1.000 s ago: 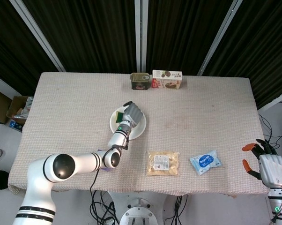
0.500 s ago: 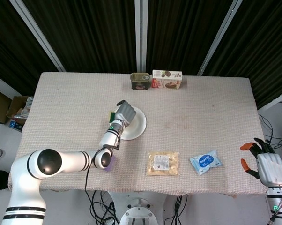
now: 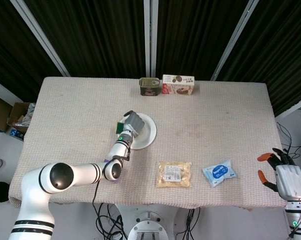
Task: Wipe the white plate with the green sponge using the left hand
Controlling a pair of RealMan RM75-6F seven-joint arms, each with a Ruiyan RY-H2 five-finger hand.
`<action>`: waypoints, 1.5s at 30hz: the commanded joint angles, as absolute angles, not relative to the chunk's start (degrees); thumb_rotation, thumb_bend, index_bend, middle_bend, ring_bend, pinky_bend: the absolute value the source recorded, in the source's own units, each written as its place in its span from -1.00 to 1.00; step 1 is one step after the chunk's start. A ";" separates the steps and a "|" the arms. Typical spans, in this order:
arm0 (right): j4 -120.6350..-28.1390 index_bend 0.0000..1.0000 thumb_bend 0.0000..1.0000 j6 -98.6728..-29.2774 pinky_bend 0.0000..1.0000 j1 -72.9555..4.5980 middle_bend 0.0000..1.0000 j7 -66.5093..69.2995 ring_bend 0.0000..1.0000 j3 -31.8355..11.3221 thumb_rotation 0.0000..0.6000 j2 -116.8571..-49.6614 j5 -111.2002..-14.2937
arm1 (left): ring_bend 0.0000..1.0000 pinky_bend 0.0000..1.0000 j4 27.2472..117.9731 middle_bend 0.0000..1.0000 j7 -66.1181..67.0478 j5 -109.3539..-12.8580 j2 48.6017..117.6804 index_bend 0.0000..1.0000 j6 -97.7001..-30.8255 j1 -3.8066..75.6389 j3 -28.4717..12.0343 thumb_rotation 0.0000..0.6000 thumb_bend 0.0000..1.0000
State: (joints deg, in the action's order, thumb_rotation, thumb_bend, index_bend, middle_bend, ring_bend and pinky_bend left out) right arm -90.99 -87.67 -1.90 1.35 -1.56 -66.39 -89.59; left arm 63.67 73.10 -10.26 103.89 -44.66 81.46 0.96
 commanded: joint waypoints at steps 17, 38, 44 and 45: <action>-90.50 -0.17 -0.48 -87.58 -0.52 -1.67 -0.32 1.72 -0.68 -1.57 1.00 -66.49 -89.30 | 0.03 -0.17 59.49 0.27 71.63 -8.90 104.99 0.15 -42.48 81.21 0.02 1.00 -0.28; -90.90 -0.17 -0.48 -87.62 -0.52 -1.83 -0.32 1.28 -0.68 -1.56 1.00 -66.43 -89.87 | 0.03 -0.16 67.76 0.27 68.90 -14.75 101.10 0.15 -46.11 78.75 1.77 1.00 -0.28; -91.20 -0.17 -0.48 -87.98 -0.52 -1.71 -0.32 1.05 -0.68 -1.60 1.00 -66.28 -90.03 | 0.03 -0.16 65.83 0.27 69.63 -14.31 102.54 0.15 -45.91 78.58 2.25 1.00 -0.28; -91.23 -0.17 -0.48 -88.07 -0.52 -1.68 -0.32 1.06 -0.68 -1.60 1.00 -66.26 -90.07 | 0.03 -0.16 66.09 0.27 69.71 -14.43 102.39 0.15 -46.12 78.62 2.20 1.00 -0.28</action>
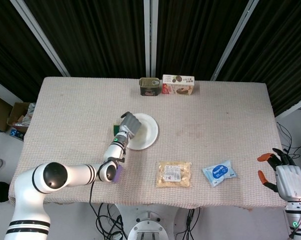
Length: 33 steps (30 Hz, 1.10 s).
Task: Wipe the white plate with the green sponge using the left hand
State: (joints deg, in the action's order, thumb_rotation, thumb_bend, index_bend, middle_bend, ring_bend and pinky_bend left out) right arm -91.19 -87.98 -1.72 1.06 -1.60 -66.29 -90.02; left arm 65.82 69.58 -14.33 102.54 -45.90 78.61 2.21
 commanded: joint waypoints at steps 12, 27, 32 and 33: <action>-90.31 -0.17 -0.48 -88.39 -0.52 -1.38 -0.32 2.08 -0.68 -1.52 1.00 -66.55 -90.03 | 0.03 -0.15 69.84 0.27 70.11 -16.36 102.09 0.16 -48.70 79.22 1.02 1.00 -0.28; -89.99 -0.17 -0.48 -88.27 -0.52 -1.42 -0.32 2.42 -0.68 -1.61 1.00 -66.65 -89.93 | 0.03 -0.15 69.47 0.28 71.90 -15.51 102.56 0.16 -49.60 80.67 -1.31 1.00 -0.28; -89.79 -0.18 -0.48 -88.29 -0.52 -1.19 -0.32 2.61 -0.68 -1.62 1.00 -66.70 -89.47 | 0.03 -0.15 66.80 0.28 73.26 -13.88 104.02 0.15 -48.41 82.12 -2.44 1.00 -0.28; -89.79 -0.18 -0.48 -88.32 -0.52 -1.14 -0.32 2.63 -0.68 -1.64 1.00 -66.67 -89.38 | 0.03 -0.15 65.65 0.27 73.81 -13.06 104.69 0.15 -47.89 82.48 -2.59 1.00 -0.28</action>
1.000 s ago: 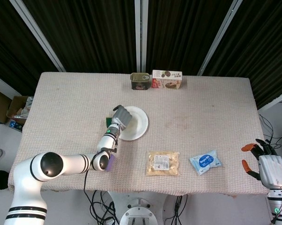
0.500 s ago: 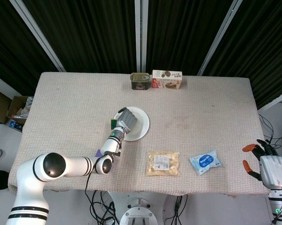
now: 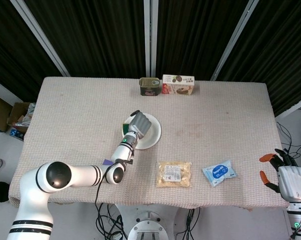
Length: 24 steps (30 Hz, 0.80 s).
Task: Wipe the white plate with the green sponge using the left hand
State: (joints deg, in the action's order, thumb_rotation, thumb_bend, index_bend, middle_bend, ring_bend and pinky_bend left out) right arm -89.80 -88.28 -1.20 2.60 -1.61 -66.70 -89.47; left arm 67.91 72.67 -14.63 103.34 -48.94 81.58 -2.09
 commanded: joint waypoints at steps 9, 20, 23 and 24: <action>-89.70 -0.18 -0.48 -87.95 -0.52 -1.10 -0.32 2.66 -0.68 -1.71 1.00 -66.62 -88.89 | 0.03 -0.15 57.04 0.28 78.42 -8.61 109.87 0.16 -44.41 83.49 -1.28 1.00 -0.28; -89.80 -0.18 -0.48 -88.35 -0.52 -0.95 -0.32 2.60 -0.68 -1.81 1.00 -66.51 -89.04 | 0.03 -0.15 60.03 0.28 76.61 -10.76 107.00 0.16 -45.67 84.14 -4.62 1.00 -0.28; -89.79 -0.18 -0.48 -88.38 -0.52 -0.81 -0.32 2.62 -0.68 -1.77 1.00 -66.54 -88.87 | 0.03 -0.15 58.35 0.28 76.98 -10.60 107.94 0.16 -44.71 84.62 -4.72 1.00 -0.28; -89.76 -0.18 -0.48 -88.37 -0.52 -0.76 -0.32 2.65 -0.68 -1.75 1.00 -66.60 -88.81 | 0.03 -0.15 57.43 0.28 76.97 -10.66 108.52 0.16 -44.18 84.66 -4.64 1.00 -0.28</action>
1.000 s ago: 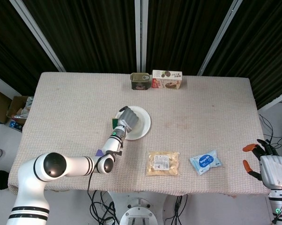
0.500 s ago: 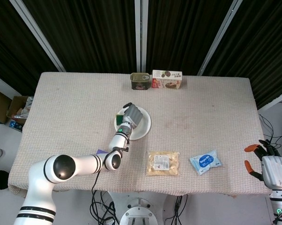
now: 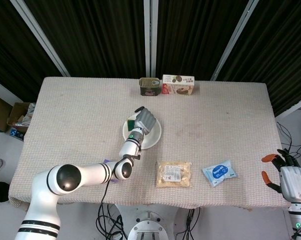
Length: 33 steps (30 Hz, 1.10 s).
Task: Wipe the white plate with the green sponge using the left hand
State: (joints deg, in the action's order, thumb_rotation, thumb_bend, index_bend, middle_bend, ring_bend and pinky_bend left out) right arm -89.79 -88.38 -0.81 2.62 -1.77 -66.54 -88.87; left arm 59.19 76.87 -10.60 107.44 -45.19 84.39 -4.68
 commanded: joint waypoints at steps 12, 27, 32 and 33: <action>-90.18 -0.18 -0.48 -88.66 -0.52 -0.46 -0.32 2.16 -0.68 -1.75 1.00 -66.45 -88.80 | 0.03 -0.15 50.05 0.28 76.30 -9.44 111.89 0.16 -40.14 83.72 -4.85 1.00 -0.28; -89.17 -0.18 -0.48 -89.53 -0.52 -0.90 -0.32 3.73 -0.68 -1.49 1.00 -66.91 -91.29 | 0.03 -0.17 74.58 0.22 49.38 -28.07 91.95 0.11 -50.04 67.29 -5.91 1.00 -0.29; -88.92 -0.18 -0.48 -89.85 -0.52 -1.17 -0.32 3.86 -0.68 -1.29 1.00 -67.27 -92.46 | -0.02 -0.23 71.77 0.11 41.43 -33.23 91.65 0.05 -49.61 61.76 -4.09 1.00 -0.30; -89.02 -0.18 -0.48 -90.08 -0.52 -1.19 -0.32 3.77 -0.68 -1.26 1.00 -67.26 -92.78 | -0.04 -0.26 71.00 0.08 40.33 -33.48 91.81 0.03 -49.36 60.96 -4.00 1.00 -0.31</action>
State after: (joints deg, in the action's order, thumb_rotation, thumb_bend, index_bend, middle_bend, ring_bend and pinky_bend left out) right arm -88.96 -89.92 -1.15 3.84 -1.30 -67.24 -92.59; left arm 72.05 43.21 -31.67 92.68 -49.25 63.45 -4.92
